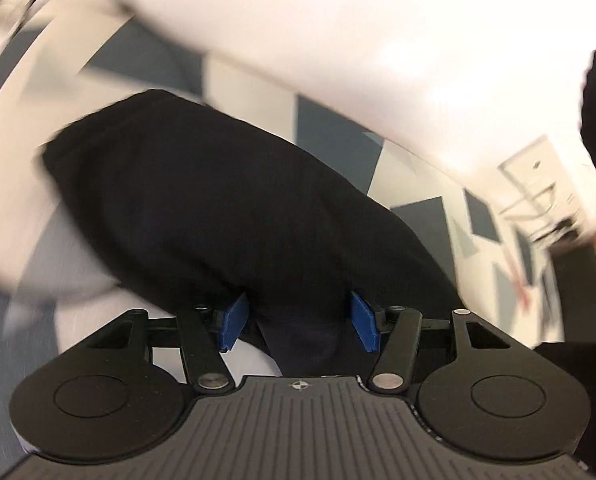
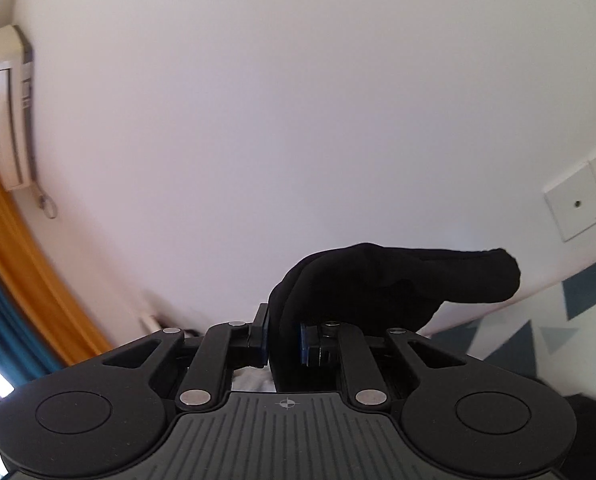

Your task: Fold clothes

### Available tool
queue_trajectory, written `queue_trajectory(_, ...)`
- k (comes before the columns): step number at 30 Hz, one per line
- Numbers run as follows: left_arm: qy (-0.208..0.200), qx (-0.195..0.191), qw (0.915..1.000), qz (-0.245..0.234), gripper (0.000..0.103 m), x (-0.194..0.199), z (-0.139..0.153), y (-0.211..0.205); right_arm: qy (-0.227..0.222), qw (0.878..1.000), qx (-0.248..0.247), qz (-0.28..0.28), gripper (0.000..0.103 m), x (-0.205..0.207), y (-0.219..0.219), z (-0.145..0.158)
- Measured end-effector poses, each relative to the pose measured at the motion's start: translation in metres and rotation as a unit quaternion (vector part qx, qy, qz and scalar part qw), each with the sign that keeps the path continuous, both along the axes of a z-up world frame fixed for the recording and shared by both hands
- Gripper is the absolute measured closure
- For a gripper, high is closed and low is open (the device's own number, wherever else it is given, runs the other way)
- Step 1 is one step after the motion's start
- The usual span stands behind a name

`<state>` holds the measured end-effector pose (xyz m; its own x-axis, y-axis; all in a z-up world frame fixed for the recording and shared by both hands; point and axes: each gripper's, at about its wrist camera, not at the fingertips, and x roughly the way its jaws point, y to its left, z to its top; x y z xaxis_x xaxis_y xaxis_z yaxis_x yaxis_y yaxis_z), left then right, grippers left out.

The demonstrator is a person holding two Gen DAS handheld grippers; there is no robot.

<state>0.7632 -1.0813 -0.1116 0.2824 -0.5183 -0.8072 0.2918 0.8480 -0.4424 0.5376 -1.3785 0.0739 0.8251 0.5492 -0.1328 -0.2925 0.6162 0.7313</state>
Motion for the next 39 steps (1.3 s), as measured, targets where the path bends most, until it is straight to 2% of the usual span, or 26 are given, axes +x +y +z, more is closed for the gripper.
queue_trajectory(4,-0.013,-0.002,0.9997,-0.023,0.049,0.008,0.019,0.013,0.051,0.996,-0.052,0.053,0.091,-0.004,0.033,-0.03)
queue_trajectory(8,-0.013,-0.02,0.9997,0.001,0.048,-0.013,0.034,0.083,0.144,0.984,-0.035,0.098,0.091,0.005,0.067,-0.095)
queue_trajectory(10,-0.013,-0.027,0.9995,0.011,0.048,-0.041,0.041,0.113,0.187,0.974,-0.025,0.126,0.091,0.008,0.091,-0.127)
queue_trajectory(14,0.012,-0.067,0.9972,0.029,0.03,-0.084,0.058,0.171,0.236,0.952,-0.045,0.19,0.09,0.011,0.142,-0.168)
queue_trajectory(16,0.041,-0.095,0.9939,0.039,0.025,-0.085,0.043,0.181,0.254,0.94,-0.067,0.219,0.088,0.013,0.167,-0.185)
queue_trajectory(18,0.071,-0.115,0.9896,0.05,0.023,-0.092,0.022,0.186,0.269,0.928,-0.097,0.24,0.076,0.014,0.189,-0.198)
queue_trajectory(20,0.084,-0.111,0.9888,0.052,0.022,-0.104,0.017,0.182,0.278,0.919,-0.136,0.243,0.069,0.01,0.2,-0.204)
queue_trajectory(22,0.096,-0.098,0.9892,0.054,0.022,-0.11,0.013,0.17,0.284,0.918,-0.137,0.239,0.067,0.006,0.197,-0.203)
queue_trajectory(23,0.103,-0.09,0.9891,0.054,0.022,-0.112,0.012,0.164,0.288,0.919,-0.131,0.236,0.06,0.002,0.192,-0.203)
queue_trajectory(24,0.111,-0.083,0.9889,0.055,0.022,-0.113,0.011,0.157,0.288,0.921,-0.126,0.23,0.048,-0.003,0.183,-0.201)
queue_trajectory(26,0.122,-0.085,0.9875,0.052,0.022,-0.115,0.009,0.143,0.284,0.926,-0.12,0.216,0.035,-0.015,0.161,-0.196)
queue_trajectory(30,0.132,-0.073,0.9876,0.042,0.021,-0.124,0.006,0.119,0.279,0.941,-0.118,0.152,0.029,-0.053,0.101,-0.18)
queue_trajectory(34,0.116,-0.004,0.9922,0.047,0.02,-0.132,0.005,0.096,0.272,0.957,-0.093,0.025,0.026,-0.104,0.006,-0.153)
queue_trajectory(36,0.112,0.018,0.9924,0.047,0.02,-0.133,0.004,0.086,0.275,0.955,-0.092,-0.058,0.021,-0.133,-0.046,-0.141)
queue_trajectory(37,0.109,0.028,0.9925,0.048,0.02,-0.134,0.004,0.083,0.28,0.95,-0.091,-0.107,0.021,-0.145,-0.075,-0.135)
queue_trajectory(39,0.102,0.047,0.9923,0.051,0.021,-0.137,0.004,0.075,0.302,0.925,-0.089,-0.212,0.02,-0.167,-0.125,-0.13)
